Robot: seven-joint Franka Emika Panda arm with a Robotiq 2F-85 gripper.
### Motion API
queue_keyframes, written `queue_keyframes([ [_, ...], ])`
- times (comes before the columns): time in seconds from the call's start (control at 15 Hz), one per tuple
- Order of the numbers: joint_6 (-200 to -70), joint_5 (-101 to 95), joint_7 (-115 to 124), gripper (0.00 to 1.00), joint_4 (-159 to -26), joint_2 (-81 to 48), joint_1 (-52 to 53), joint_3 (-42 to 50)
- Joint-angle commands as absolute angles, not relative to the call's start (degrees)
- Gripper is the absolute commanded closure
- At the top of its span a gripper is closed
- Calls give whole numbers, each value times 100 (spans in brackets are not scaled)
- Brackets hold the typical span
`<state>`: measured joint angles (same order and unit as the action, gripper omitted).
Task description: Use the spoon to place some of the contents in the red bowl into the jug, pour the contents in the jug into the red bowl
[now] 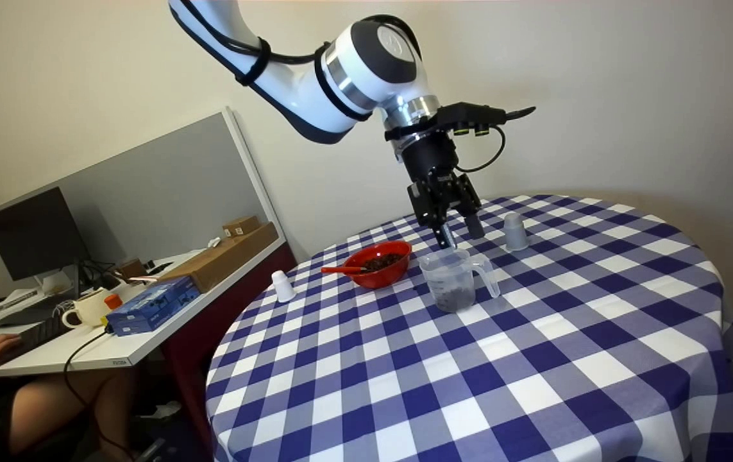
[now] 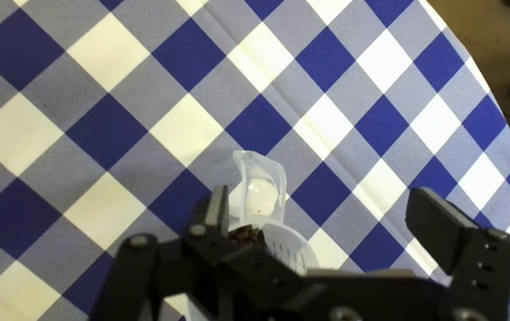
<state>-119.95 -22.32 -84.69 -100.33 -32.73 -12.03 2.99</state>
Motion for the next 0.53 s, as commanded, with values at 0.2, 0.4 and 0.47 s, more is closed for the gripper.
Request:
queue_keyframes([
  [0.2, -12286, -2318, -8438, 0, -9916, -3520, -1081, 386],
  [0.4, -12380, -2315, -8414, 0, -9885, -3539, -1086, 410],
  [0.47, -12399, -2312, -8410, 0, -9882, -3552, -1085, 417],
])
